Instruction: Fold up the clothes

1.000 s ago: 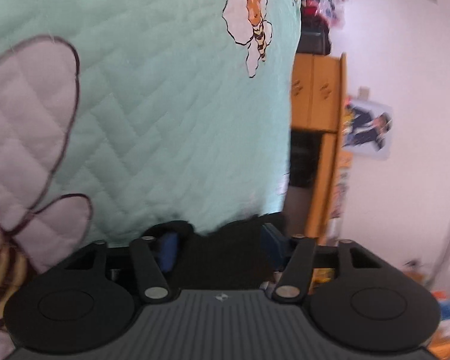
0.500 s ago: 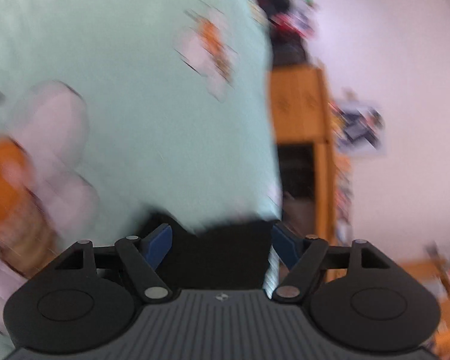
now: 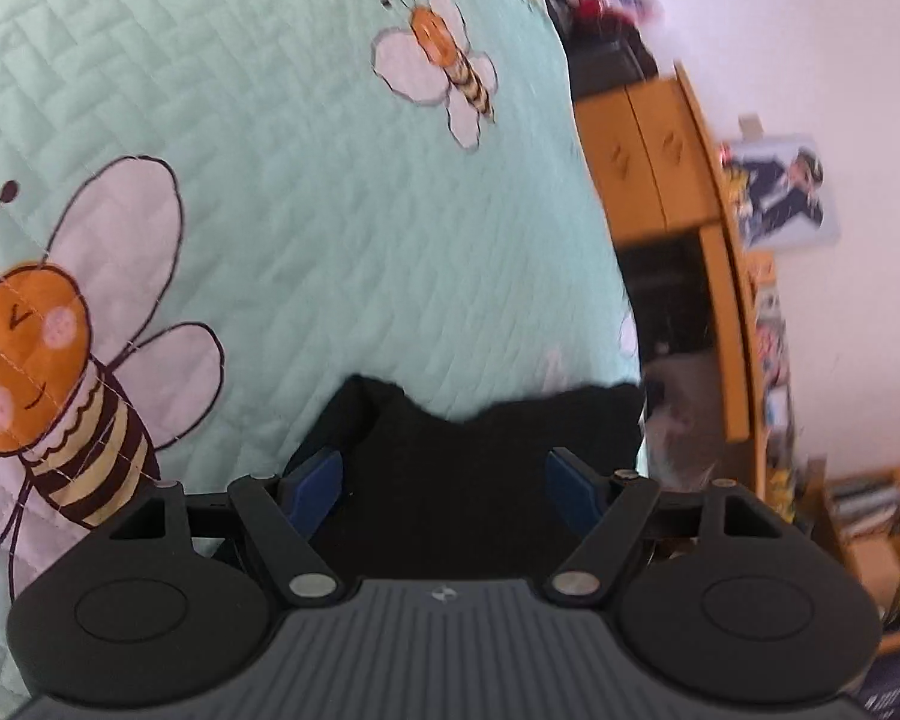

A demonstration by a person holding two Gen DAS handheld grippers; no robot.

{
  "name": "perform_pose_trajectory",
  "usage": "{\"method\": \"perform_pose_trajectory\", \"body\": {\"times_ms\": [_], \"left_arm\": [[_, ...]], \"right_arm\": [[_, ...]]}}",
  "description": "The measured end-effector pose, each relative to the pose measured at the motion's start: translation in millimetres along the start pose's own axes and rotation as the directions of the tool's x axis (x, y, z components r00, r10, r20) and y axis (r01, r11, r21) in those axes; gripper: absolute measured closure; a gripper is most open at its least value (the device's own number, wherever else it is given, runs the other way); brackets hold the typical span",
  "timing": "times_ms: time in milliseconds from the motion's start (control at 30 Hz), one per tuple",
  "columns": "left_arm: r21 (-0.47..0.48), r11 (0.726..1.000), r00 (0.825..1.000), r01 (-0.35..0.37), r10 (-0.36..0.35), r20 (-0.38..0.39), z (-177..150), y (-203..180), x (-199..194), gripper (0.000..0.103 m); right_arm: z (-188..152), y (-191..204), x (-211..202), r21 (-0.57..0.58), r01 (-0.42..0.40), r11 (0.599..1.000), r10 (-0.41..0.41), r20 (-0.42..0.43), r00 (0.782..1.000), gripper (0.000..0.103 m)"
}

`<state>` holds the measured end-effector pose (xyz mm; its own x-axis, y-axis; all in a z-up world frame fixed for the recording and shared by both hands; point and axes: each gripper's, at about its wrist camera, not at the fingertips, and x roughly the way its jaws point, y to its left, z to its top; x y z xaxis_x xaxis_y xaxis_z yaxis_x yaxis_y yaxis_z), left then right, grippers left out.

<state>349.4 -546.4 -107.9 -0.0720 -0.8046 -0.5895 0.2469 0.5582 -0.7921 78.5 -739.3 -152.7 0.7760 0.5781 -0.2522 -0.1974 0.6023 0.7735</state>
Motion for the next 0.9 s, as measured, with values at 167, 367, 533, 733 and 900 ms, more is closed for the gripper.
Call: {"method": "perform_pose_trajectory", "body": {"times_ms": [167,367,533,733,900], "left_arm": [[0.087,0.995,0.998,-0.041,0.045,-0.054,9,-10,17,0.025],[0.129,0.991,0.989,-0.017,0.036,-0.143,23,-10,34,0.025],[0.049,0.998,0.993,0.038,-0.032,-0.117,20,2,39,0.023],[-0.048,0.993,0.991,0.105,-0.109,-0.073,16,17,43,0.022],[-0.127,0.978,0.985,0.164,-0.169,-0.031,12,30,47,0.034]], "right_arm": [[0,0,1,0.001,0.000,1.000,0.000,0.001,1.000,0.063],[0,0,0,0.004,0.002,1.000,-0.002,0.002,1.000,0.063],[0,-1,0,0.006,0.002,1.000,-0.002,0.002,1.000,0.063],[1,0,-1,0.006,0.001,1.000,-0.001,0.001,1.000,0.063],[1,0,-1,0.007,-0.001,1.000,0.001,0.002,1.000,0.063]]}}
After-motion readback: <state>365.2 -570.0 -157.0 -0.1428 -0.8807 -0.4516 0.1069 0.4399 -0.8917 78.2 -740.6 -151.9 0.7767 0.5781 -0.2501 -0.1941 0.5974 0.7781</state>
